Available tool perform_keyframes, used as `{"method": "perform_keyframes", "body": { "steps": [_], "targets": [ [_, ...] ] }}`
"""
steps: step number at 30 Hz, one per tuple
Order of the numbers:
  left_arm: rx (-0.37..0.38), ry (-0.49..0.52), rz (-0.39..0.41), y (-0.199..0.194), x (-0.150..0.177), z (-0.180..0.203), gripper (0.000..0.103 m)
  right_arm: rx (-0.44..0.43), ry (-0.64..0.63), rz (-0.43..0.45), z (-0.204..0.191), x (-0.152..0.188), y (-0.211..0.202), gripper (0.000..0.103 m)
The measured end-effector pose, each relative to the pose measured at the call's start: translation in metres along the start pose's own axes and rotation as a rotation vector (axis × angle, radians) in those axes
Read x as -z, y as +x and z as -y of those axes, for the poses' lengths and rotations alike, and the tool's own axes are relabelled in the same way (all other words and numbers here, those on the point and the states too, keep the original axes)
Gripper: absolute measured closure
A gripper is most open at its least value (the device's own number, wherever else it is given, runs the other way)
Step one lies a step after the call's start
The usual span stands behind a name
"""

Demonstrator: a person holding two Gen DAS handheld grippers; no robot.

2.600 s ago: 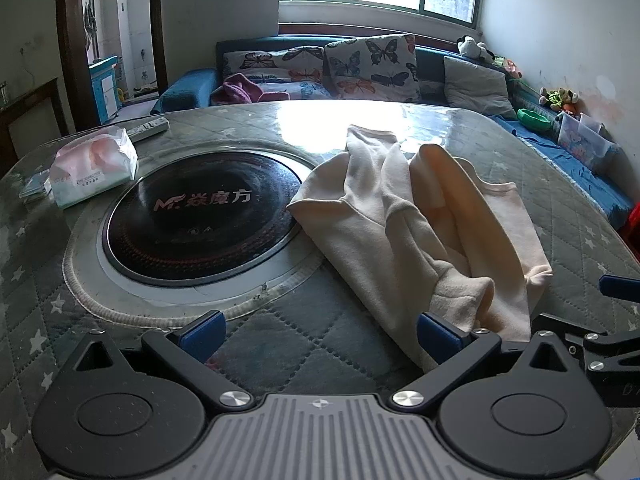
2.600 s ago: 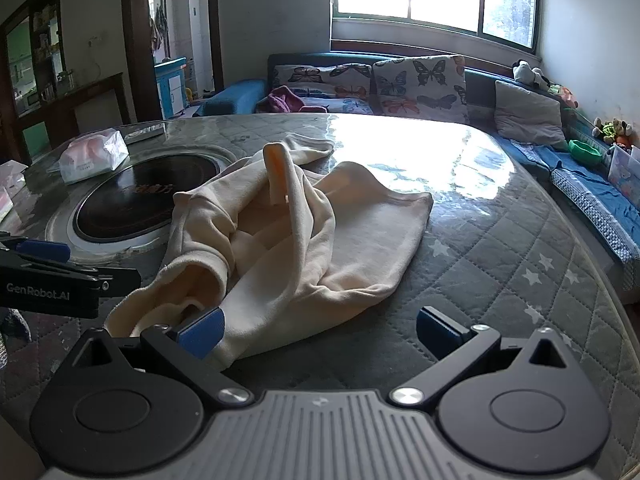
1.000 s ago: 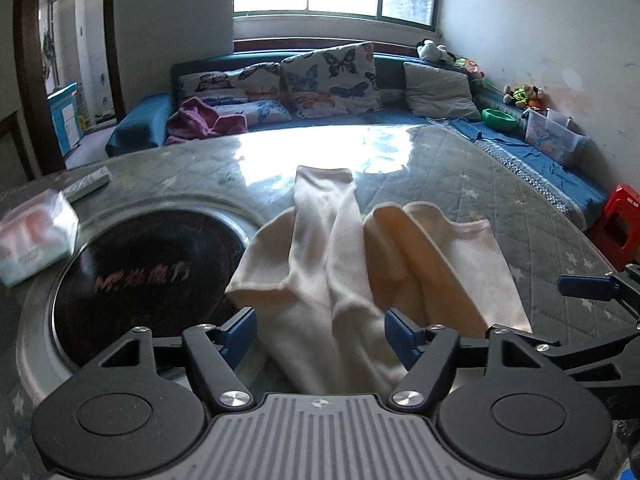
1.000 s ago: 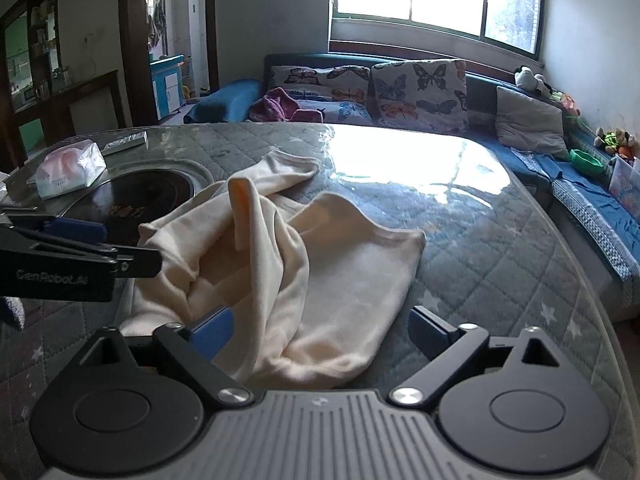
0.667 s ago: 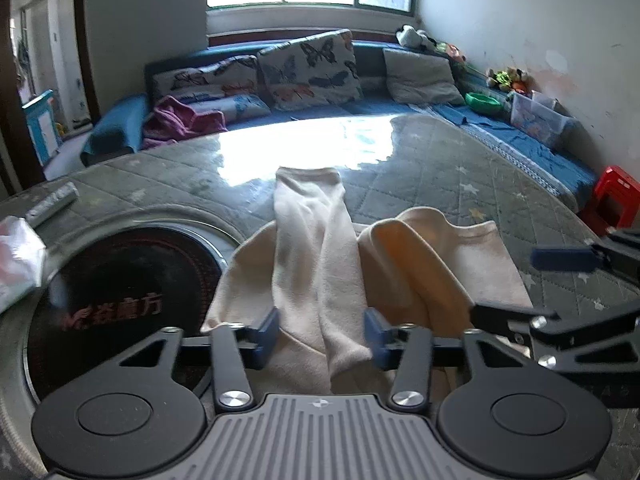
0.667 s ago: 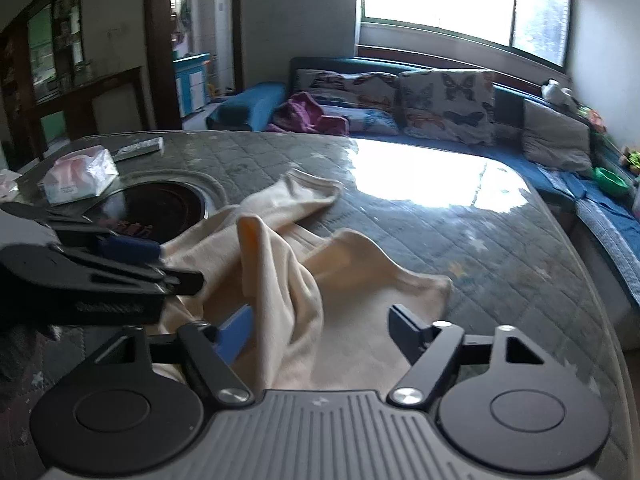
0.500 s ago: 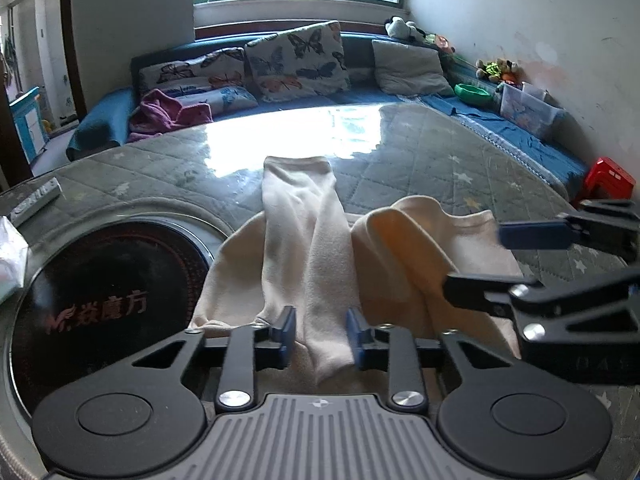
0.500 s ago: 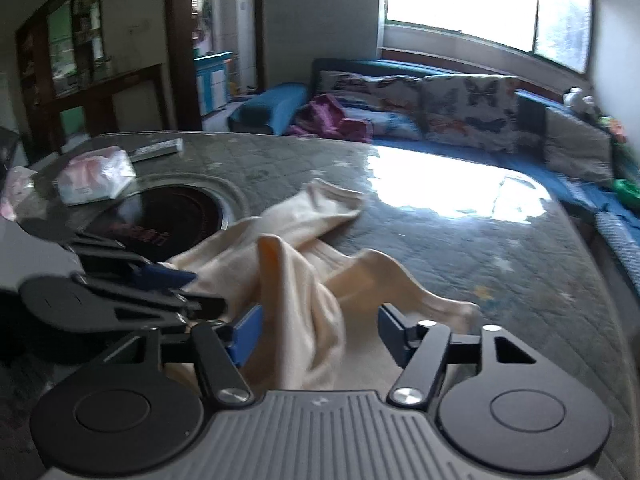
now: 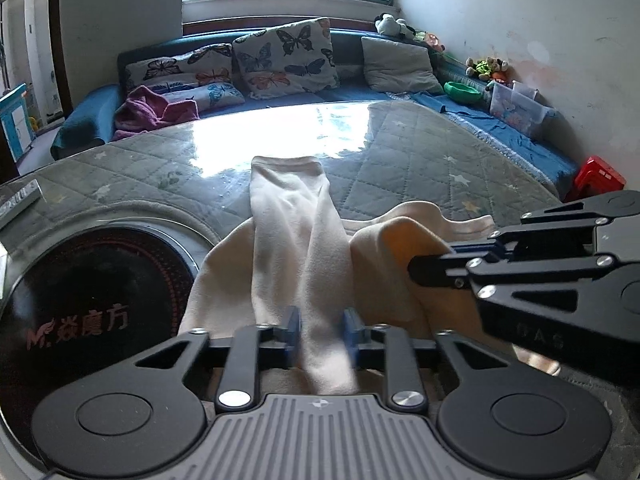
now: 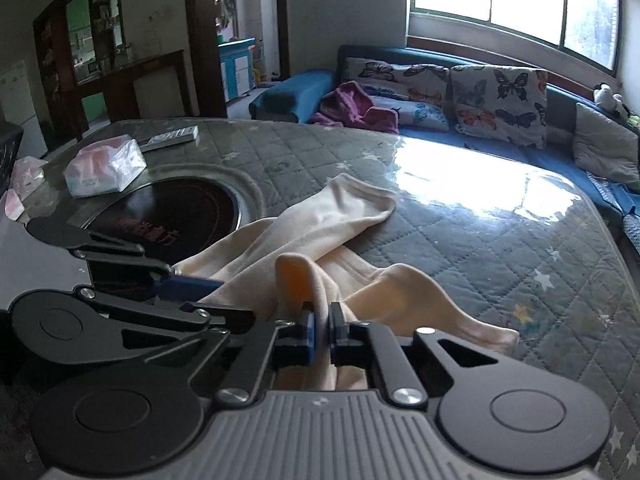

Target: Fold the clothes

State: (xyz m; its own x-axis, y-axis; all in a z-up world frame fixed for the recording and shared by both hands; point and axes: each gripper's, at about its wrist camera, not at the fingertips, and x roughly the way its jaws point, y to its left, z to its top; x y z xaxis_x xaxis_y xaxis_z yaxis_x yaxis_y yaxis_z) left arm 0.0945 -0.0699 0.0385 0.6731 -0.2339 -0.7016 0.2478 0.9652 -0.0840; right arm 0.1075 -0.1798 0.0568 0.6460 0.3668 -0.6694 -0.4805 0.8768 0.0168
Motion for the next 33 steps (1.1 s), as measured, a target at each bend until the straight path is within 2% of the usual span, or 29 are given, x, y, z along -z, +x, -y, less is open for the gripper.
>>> {"method": "perform_keyframes", "body": {
  "steps": [6, 11, 20, 27, 33],
  "targets": [
    [-0.018, -0.016, 0.072, -0.025, 0.006, -0.006, 0.100, 0.053, 0.034, 0.052, 0.014, 0.005, -0.018, 0.100],
    [-0.046, -0.049, 0.128, -0.054, 0.016, -0.018, 0.100, 0.107, 0.060, 0.084, 0.027, 0.013, -0.039, 0.100],
    [-0.100, -0.147, 0.185, -0.120, 0.054, -0.048, 0.101, 0.198, 0.139, 0.145, 0.051, 0.046, -0.097, 0.100],
    [-0.146, -0.223, 0.158, -0.160, 0.097, -0.068, 0.101, 0.261, 0.239, 0.161, 0.069, 0.081, -0.133, 0.100],
    [-0.157, -0.255, 0.083, -0.166, 0.128, -0.074, 0.101, 0.323, 0.336, 0.064, 0.097, 0.119, -0.138, 0.099]
  ]
}}
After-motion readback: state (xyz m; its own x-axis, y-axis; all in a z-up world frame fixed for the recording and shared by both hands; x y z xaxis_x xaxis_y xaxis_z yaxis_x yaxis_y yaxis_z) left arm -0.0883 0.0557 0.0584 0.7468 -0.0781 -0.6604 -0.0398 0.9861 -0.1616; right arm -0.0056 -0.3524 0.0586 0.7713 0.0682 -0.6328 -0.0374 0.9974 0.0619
